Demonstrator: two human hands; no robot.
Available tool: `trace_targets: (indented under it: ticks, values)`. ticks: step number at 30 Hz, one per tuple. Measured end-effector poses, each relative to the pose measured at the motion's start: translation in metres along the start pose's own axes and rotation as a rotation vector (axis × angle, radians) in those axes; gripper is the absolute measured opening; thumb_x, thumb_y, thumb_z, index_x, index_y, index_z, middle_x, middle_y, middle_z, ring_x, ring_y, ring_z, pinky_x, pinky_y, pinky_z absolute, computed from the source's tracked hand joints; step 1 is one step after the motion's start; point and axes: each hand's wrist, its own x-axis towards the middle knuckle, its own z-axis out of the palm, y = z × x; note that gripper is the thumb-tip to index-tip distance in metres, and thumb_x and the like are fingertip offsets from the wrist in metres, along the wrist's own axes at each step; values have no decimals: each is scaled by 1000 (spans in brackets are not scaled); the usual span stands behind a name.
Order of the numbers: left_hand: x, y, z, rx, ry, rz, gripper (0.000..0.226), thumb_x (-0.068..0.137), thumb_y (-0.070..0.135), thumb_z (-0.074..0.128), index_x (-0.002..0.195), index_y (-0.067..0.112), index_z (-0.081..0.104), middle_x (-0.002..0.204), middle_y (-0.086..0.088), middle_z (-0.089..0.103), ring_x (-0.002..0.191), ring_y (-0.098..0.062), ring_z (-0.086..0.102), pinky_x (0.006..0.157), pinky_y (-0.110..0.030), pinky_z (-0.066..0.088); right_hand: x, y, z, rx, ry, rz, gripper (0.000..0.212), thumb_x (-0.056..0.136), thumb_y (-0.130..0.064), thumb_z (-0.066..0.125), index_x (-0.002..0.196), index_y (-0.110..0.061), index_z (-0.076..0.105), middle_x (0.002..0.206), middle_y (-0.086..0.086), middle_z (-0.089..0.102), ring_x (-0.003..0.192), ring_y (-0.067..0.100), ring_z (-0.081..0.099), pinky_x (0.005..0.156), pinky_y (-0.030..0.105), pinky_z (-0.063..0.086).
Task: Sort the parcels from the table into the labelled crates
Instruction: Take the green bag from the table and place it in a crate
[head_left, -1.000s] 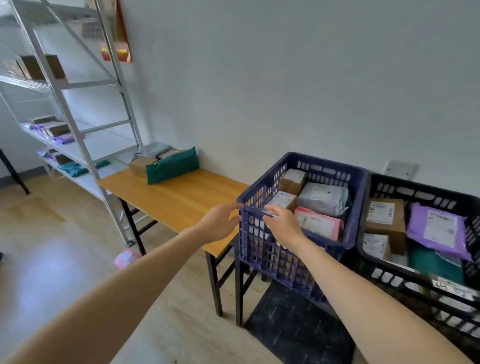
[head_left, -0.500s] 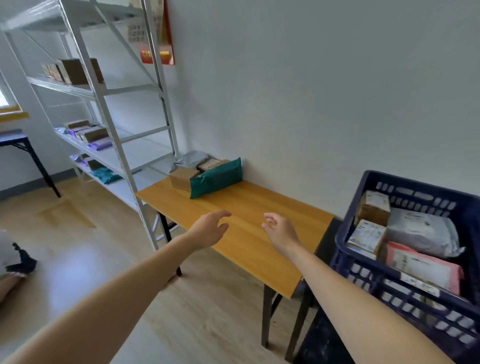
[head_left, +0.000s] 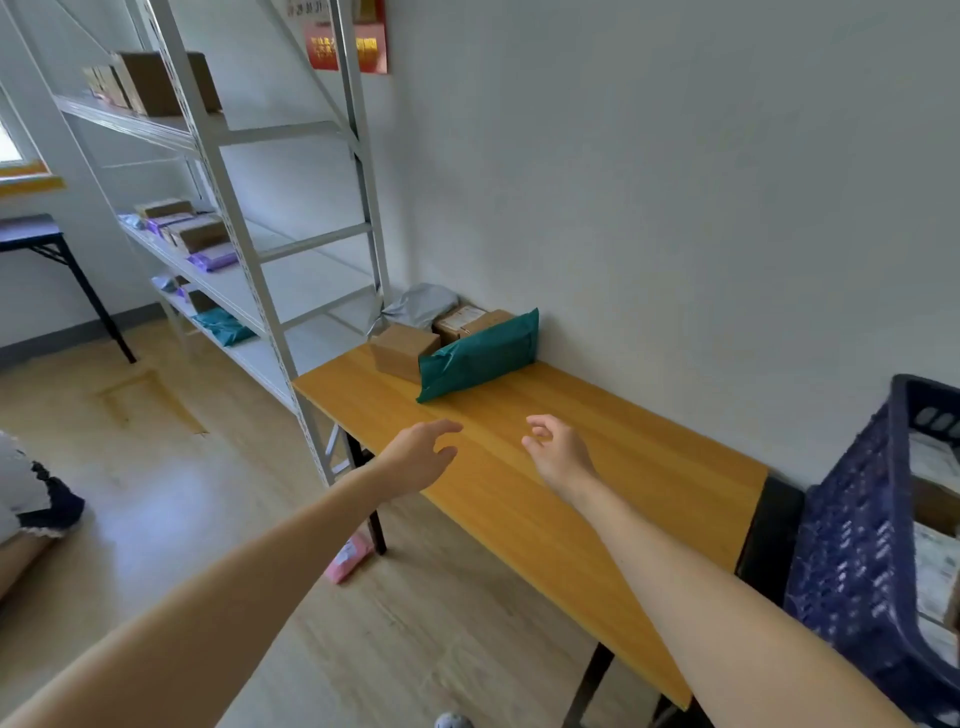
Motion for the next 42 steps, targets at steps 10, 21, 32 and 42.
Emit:
trace_targets:
  ticks: [10,21,32,42]
  values:
    - [158,-60,-47,11,-5,-32,41,100,25,46,141,26,44,138,-5,51,119,-19,53,82,-20,37,167,-11,58,34,-40,32,34,98,-18,52,132,-14,52,134,9,54,111,17,56,81,23,43]
    - [282,-122,-67,-28,-37,-37,45,101,19,44,145,22,37,138,-7,51,110,-18,56,76,-22,43,284,11,96,48,-56,165,37,97,-22,54,133,-15,50,134,9,52,101,10,49,85,25,41]
    - [427,-162,-68,9,-225,87,45,101,11,34,144,19,40,126,-6,56,94,-12,57,69,-19,43,374,10,142,133,102,377,44,97,-24,55,139,-17,44,138,8,49,123,20,49,95,30,41]
    - [521,-176,-52,-38,-458,271,45,99,8,40,143,15,43,142,-5,50,132,-21,44,106,-31,35,446,-2,176,175,332,534,62,93,-26,62,147,-24,32,148,5,35,133,23,38,90,24,37]
